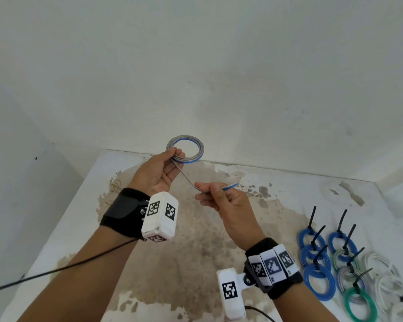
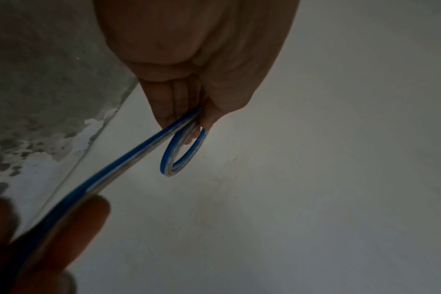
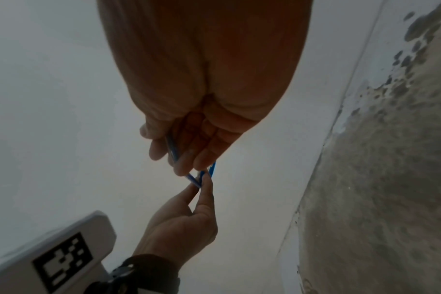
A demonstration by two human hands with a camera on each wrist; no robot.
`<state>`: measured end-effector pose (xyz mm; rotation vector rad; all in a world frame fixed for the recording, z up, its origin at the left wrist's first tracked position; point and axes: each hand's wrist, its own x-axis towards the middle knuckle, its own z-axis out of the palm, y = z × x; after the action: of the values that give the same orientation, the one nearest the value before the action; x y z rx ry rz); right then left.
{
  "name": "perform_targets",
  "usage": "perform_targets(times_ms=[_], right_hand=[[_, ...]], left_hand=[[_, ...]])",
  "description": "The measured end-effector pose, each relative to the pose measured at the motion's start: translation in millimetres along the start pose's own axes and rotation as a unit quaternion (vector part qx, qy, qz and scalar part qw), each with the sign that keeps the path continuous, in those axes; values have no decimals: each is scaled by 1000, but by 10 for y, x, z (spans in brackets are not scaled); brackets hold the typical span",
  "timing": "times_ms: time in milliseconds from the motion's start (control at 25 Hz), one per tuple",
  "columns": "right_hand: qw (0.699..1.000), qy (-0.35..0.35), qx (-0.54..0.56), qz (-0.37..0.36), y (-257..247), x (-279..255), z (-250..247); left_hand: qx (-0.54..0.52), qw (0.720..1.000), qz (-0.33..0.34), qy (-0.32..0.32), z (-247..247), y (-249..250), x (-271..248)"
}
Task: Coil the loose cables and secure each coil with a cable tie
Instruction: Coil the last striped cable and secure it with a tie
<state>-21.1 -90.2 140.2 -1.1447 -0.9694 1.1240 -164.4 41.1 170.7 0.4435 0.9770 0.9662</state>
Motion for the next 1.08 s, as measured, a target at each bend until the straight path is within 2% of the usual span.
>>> perform_targets(times_ms=[160,320,400,520,640,720,800,1080], right_hand=[[1000,-10,-23,-19,-77,-57,-37],[1000,-6,-4,-3,-140,-91,-158],[998,25,57,22,-169,-24,-211],[979,116,159,61,-212,162,-270],[975,174,124,65,-291,336,-367],[984,156,49,63,-344,410,-431],[992,106,-3,62,-384,462,-437],[992,38,-103,58,-497,444,-412]], left_hand=[[8,1000,2,6,9,86,24],[-7,1000,10,-3,-39,144,38],[-3,1000,19,-22,-56,128,-6],[36,997,27,-67,-60,67,-145],[106,986,22,-130,-71,-2,-316],[157,973,11,-168,-85,-44,-407],[207,960,7,-186,-96,-63,-457],[317,927,30,-197,-79,-27,-521]])
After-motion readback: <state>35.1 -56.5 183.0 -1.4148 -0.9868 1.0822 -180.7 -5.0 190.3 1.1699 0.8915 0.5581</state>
